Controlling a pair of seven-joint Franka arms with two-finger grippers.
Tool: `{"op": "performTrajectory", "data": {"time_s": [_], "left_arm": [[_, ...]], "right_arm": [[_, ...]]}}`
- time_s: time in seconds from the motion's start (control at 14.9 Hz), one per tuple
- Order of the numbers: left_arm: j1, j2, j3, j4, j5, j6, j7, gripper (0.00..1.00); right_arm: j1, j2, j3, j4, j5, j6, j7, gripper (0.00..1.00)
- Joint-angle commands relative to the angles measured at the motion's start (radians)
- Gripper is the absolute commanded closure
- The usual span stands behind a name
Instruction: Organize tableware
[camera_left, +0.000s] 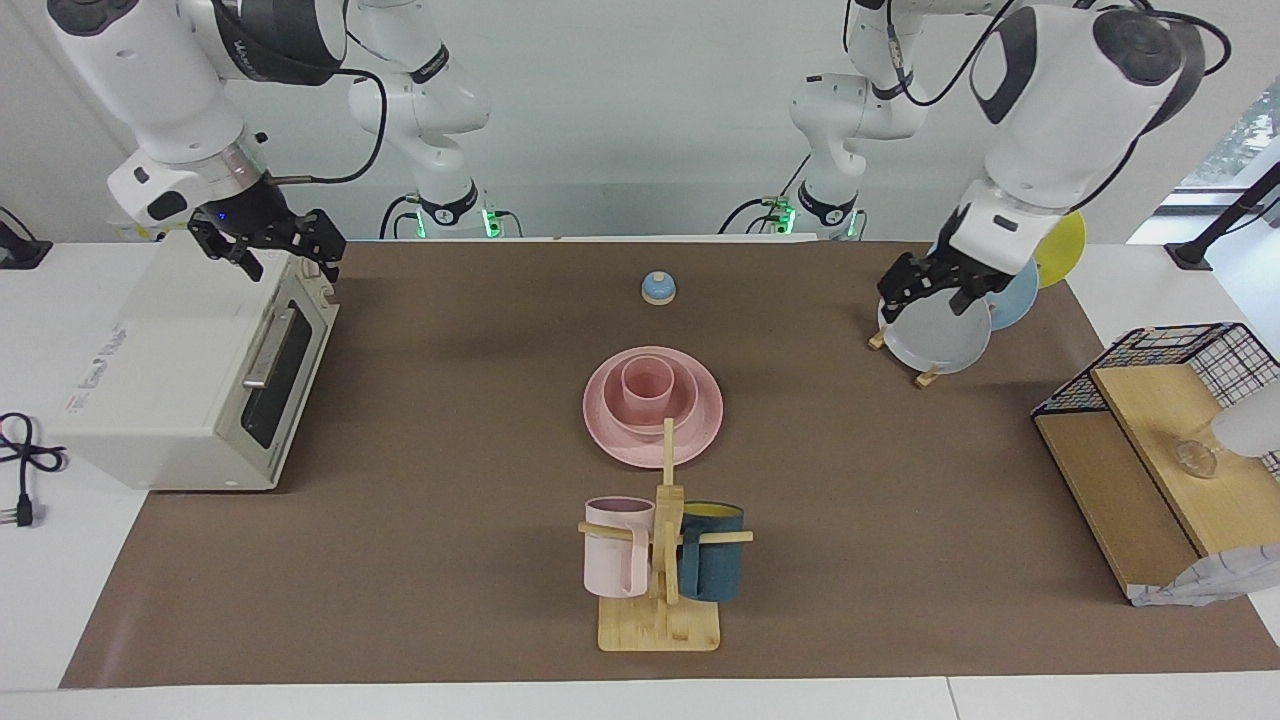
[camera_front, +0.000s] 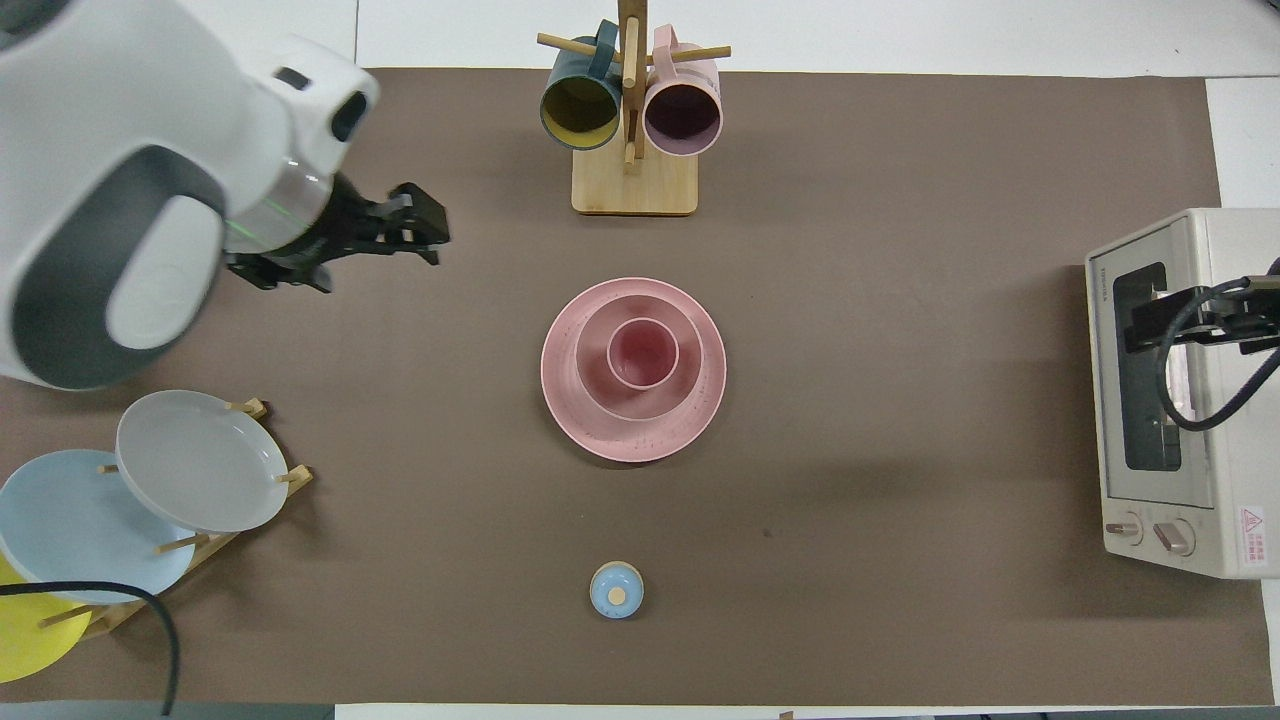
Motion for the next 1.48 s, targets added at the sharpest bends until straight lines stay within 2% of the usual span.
{"op": "performTrajectory", "data": {"time_s": [0.0,0.07,0.4,0.54,0.67,0.87,1.01,1.21,1.41], "left_arm": [[0.041,-0.121,-0.012,-0.186,-0.006,0.052,0.081,0.00],[0.044,-0.137,-0.012,-0.209,-0.006,0.071,0.082,0.00],[0.053,-0.134,-0.006,-0.192,0.011,0.060,0.083,0.00],[0.052,-0.137,-0.009,-0.157,0.087,-0.008,0.085,0.00],[0.053,-0.142,-0.007,-0.134,0.087,-0.071,0.083,0.00],[0.044,-0.195,-0.012,-0.184,0.087,-0.098,0.071,0.00],[0.058,-0.230,-0.020,-0.238,0.084,-0.072,0.077,0.00],[0.151,-0.224,-0.113,-0.235,0.043,-0.030,0.078,0.00],[0.145,-0.218,-0.110,-0.226,0.041,-0.038,0.074,0.00]], "right_arm": [[0.008,-0.008,-0.009,-0.003,0.015,0.002,-0.015,0.00],[0.008,-0.008,-0.006,-0.002,0.015,0.001,-0.015,0.00],[0.007,-0.008,0.000,0.000,0.013,0.008,-0.013,0.00],[0.005,-0.008,-0.001,0.000,0.013,0.008,-0.013,0.00],[0.007,-0.008,-0.001,0.000,0.015,0.008,-0.013,0.00],[0.010,-0.008,0.000,0.000,0.013,0.010,-0.015,0.00],[0.008,-0.008,0.000,0.000,0.013,0.011,-0.015,0.00],[0.010,-0.008,0.000,0.001,0.010,0.002,-0.015,0.00],[0.010,-0.007,0.003,0.004,0.007,0.001,-0.013,0.00]]}}
